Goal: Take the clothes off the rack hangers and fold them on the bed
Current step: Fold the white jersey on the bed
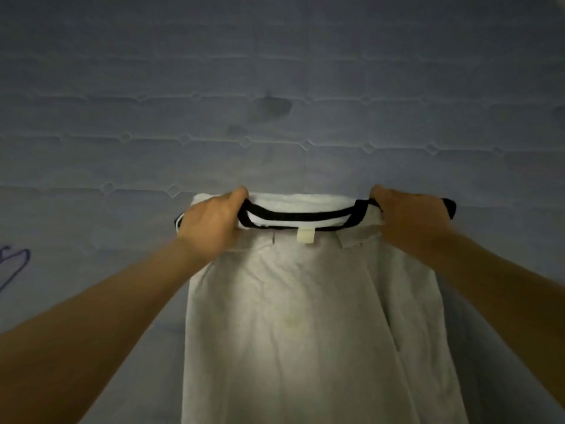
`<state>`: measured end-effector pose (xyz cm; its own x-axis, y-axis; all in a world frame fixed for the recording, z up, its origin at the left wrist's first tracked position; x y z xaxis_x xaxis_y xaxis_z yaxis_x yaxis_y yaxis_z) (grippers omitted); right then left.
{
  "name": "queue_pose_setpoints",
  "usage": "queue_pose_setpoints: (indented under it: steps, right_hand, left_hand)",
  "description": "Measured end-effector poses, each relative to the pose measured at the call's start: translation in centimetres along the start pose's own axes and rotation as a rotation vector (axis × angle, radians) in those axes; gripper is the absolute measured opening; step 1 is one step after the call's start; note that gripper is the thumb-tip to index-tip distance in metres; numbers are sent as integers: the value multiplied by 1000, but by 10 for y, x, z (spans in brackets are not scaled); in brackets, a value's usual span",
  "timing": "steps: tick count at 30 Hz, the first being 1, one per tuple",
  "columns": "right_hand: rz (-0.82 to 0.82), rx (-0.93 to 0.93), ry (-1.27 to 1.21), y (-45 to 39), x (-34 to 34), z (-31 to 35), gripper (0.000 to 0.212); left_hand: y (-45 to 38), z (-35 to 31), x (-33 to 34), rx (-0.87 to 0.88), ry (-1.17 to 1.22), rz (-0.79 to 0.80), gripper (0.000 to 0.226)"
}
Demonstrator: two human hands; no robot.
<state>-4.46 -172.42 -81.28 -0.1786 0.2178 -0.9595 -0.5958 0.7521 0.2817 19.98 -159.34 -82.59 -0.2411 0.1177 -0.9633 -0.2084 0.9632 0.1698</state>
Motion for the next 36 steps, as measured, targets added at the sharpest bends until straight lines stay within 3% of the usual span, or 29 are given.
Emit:
queue_pose_setpoints:
  steps: [5,8,14,19,25,31,36]
  right_hand:
    - [44,-103,41,65,9,-2,30]
    - [57,-164,120,100,32,-1,25]
    - [122,-180,60,147,94,1,19]
    - [81,-220,33,186,150,-3,32]
    - [-134,-285,50,200,159,-8,37]
    - [-109,-339,32,220,150,-12,20]
    - [-133,-535,-12,256,157,-10,44]
  left_hand:
    - [69,-28,11,146,-31,-36,23]
    - [112,-43,38,128,-55,-24,19]
    - [179,-48,95,94,-39,-31,36]
    - [219,-48,121,164,6,-22,38]
    - [224,-35,126,124,11,-77,34]
    - [234,-29,110,144,-96,-108,23]
    - [286,-33,110,329,-127,-92,53]
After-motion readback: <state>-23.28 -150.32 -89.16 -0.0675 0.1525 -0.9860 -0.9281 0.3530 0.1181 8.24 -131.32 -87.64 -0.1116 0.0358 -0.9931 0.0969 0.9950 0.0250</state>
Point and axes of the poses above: each hand's wrist, its own y-axis away from the middle knuckle, its own x-axis out of the palm, z = x × y, the point moved 4 cm from there along -y, towards the middle knuckle, and after that the axes turned 2 degrees about x, right-handed, at the moved point
